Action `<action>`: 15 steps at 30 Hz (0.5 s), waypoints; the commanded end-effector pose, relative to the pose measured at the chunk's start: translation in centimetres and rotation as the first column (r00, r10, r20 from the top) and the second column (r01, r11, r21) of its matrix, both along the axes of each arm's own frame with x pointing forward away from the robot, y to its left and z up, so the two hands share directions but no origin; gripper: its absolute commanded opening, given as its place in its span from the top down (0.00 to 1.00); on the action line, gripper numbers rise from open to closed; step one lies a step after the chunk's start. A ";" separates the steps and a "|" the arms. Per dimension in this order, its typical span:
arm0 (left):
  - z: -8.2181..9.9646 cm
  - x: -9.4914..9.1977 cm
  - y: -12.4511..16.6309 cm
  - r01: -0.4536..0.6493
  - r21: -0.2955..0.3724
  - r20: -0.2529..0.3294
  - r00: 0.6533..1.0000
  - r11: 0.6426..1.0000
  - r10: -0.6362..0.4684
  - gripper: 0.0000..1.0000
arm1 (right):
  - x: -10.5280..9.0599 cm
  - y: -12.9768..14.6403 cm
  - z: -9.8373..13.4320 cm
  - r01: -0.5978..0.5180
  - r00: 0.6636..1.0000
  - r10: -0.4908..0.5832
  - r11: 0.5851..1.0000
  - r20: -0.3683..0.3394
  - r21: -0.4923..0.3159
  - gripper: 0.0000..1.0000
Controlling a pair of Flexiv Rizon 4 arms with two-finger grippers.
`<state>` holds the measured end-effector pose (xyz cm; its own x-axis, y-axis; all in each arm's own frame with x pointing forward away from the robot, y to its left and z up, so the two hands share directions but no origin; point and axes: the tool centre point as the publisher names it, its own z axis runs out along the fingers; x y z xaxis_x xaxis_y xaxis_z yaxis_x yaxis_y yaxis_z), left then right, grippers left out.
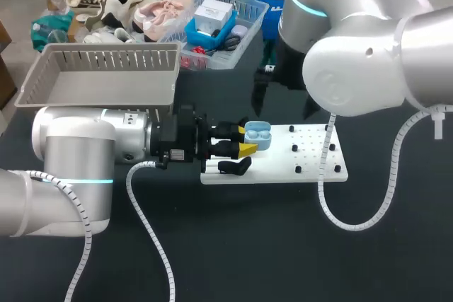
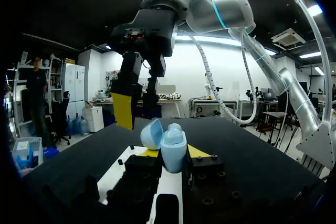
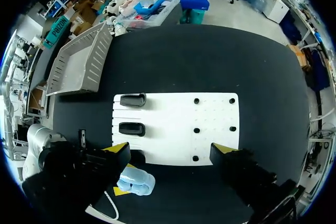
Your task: Pick up each earbud case from the left stands, insert the matching earbuds, close the lid, and place the case in the box.
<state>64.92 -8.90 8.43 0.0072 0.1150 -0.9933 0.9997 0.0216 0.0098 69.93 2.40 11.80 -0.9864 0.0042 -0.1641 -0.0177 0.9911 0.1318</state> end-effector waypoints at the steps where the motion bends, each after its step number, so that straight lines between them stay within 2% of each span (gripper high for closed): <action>1: 0.0 -0.1 -0.1 -0.006 0.001 0.002 1.000 1.000 0.006 1.00 | 0.5 0.3 -0.4 -0.001 1.000 0.001 1.000 -0.021 -0.012 0.00; 15: 0.0 -0.1 -0.1 -0.006 0.001 0.002 1.000 1.000 0.006 1.00 | -2.5 -0.6 0.4 -0.007 0.999 0.005 1.000 -0.054 -0.031 0.00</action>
